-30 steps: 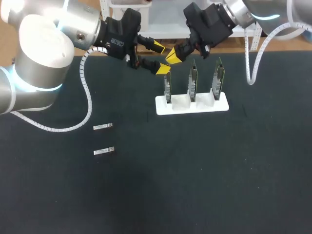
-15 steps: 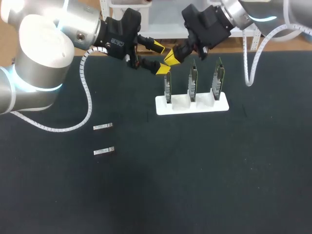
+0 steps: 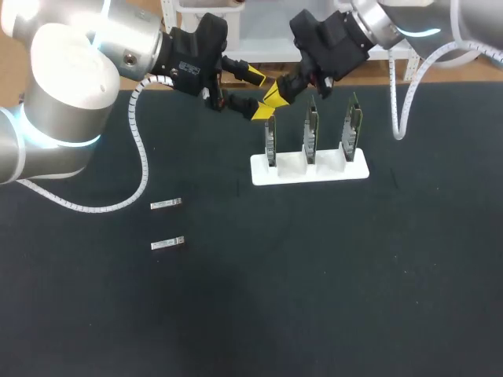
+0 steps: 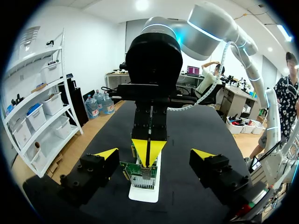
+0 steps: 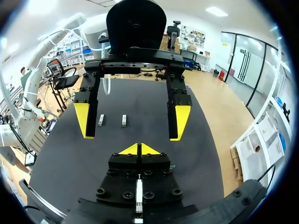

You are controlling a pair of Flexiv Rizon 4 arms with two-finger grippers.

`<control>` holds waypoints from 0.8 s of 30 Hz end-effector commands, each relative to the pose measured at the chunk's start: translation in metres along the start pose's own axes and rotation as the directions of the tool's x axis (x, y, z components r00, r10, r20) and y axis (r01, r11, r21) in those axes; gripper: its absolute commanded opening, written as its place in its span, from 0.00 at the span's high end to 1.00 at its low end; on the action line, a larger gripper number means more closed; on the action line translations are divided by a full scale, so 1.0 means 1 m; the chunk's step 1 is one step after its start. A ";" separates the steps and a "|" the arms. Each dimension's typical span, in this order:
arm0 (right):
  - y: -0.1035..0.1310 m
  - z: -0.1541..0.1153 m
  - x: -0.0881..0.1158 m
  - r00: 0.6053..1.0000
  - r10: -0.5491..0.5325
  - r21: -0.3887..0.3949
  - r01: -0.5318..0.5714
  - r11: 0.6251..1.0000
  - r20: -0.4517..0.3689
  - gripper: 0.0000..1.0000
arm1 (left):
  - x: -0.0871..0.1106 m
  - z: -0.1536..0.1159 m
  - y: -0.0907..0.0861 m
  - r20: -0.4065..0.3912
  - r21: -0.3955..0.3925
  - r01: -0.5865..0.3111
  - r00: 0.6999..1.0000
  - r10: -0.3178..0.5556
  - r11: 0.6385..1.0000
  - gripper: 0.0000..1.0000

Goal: Pick up the optical module with the left hand, and insert it into the network port with the right hand.

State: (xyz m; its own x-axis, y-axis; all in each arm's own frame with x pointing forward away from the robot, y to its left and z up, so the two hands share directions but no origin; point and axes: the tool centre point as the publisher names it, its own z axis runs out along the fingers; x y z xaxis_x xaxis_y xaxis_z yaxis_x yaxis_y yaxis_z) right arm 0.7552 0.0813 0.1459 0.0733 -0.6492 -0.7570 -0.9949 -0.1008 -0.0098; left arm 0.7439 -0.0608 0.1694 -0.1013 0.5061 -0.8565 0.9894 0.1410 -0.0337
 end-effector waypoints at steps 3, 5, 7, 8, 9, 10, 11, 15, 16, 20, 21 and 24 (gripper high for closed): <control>-0.002 0.002 0.003 1.000 0.006 -0.002 -0.006 1.000 -0.001 1.00 | -0.001 0.001 0.001 -0.006 0.001 0.002 1.000 -0.002 1.000 0.00; -0.003 0.001 0.002 1.000 0.007 -0.002 -0.007 1.000 0.003 1.00 | -0.001 0.001 0.001 -0.006 0.001 0.002 1.000 -0.002 1.000 0.00; -0.004 0.001 0.001 1.000 0.007 0.000 -0.007 1.000 0.005 1.00 | -0.001 0.001 0.001 -0.006 0.001 0.002 1.000 -0.002 1.000 0.00; -0.004 0.001 0.001 1.000 0.007 0.001 -0.007 1.000 0.007 1.00 | -0.001 0.001 0.001 -0.006 0.001 0.002 1.000 -0.002 1.000 0.00; -0.004 0.001 0.001 1.000 0.007 0.002 -0.007 1.000 0.008 1.00 | -0.001 0.001 0.001 -0.006 0.001 0.002 1.000 -0.002 1.000 0.00; -0.004 0.001 0.001 1.000 0.007 0.002 -0.007 1.000 0.009 1.00 | -0.001 0.001 0.001 -0.006 0.001 0.002 1.000 -0.002 1.000 0.00; -0.005 0.002 0.002 1.000 0.007 0.001 -0.007 1.000 0.008 1.00 | -0.001 0.001 0.001 -0.006 0.001 0.002 1.000 -0.002 1.000 0.00; -0.005 0.004 0.005 1.000 0.015 -0.001 -0.015 1.000 0.003 1.00 | -0.001 0.001 0.001 -0.006 0.001 0.002 1.000 -0.002 1.000 0.00; -0.004 0.005 0.005 1.000 0.016 -0.002 -0.016 1.000 0.002 1.00 | -0.001 0.001 0.001 -0.006 0.001 0.002 1.000 -0.002 1.000 0.00; -0.004 0.006 0.006 1.000 0.020 -0.007 -0.021 1.000 -0.002 1.00 | -0.001 0.001 0.001 -0.006 0.001 0.002 1.000 -0.002 1.000 0.00; -0.004 0.006 0.007 1.000 0.021 -0.007 -0.021 1.000 -0.002 1.00 | -0.001 0.001 0.001 -0.006 0.001 0.002 1.000 -0.002 1.000 0.00; -0.004 0.007 0.007 1.000 0.024 -0.009 -0.024 1.000 -0.004 1.00 | -0.001 0.001 0.001 -0.006 0.001 0.002 1.000 -0.002 1.000 0.00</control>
State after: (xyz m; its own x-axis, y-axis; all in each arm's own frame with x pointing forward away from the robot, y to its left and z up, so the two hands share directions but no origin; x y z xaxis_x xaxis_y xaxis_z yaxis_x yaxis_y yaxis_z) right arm 0.7572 0.0815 0.1413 0.0507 -0.6536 -0.7551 -0.9959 -0.0896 0.0107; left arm 0.7439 -0.0608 0.1694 -0.1013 0.5061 -0.8565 0.9894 0.1410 -0.0337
